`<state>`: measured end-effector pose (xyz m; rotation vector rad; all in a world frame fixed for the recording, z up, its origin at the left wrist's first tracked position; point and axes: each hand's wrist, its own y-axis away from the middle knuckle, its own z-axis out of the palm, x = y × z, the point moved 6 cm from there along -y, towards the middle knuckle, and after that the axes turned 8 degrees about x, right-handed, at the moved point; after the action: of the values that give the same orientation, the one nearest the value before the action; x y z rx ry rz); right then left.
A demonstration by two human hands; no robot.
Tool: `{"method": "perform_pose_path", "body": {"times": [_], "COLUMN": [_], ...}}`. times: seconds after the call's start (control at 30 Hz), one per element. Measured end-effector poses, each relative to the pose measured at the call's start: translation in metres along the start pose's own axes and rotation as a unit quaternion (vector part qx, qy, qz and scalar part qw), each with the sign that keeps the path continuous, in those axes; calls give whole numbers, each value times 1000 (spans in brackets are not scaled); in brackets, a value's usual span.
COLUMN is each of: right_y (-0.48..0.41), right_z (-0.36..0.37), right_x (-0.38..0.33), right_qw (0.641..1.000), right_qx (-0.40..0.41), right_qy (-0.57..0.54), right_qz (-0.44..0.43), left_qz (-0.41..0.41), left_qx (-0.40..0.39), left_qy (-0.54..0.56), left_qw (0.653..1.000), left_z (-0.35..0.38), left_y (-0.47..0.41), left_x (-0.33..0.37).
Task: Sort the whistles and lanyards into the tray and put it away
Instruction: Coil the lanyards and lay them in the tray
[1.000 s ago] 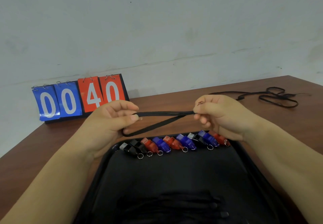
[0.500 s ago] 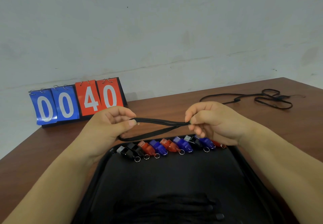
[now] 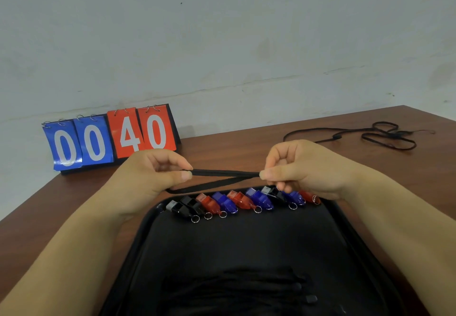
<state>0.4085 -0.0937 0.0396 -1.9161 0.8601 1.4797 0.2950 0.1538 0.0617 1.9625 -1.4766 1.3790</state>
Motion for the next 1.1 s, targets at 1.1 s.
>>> {"method": "perform_pose_path", "body": {"times": [1.1], "right_y": [34], "right_z": [47], "right_x": [17], "right_qw": [863], "right_qx": [-244], "right_qy": [441], "right_qz": [37], "left_qz": [-34], "left_qx": [-416], "left_qy": [-247], "left_qw": [874], "left_z": [30], "left_y": [45], "left_x": [-25]}}
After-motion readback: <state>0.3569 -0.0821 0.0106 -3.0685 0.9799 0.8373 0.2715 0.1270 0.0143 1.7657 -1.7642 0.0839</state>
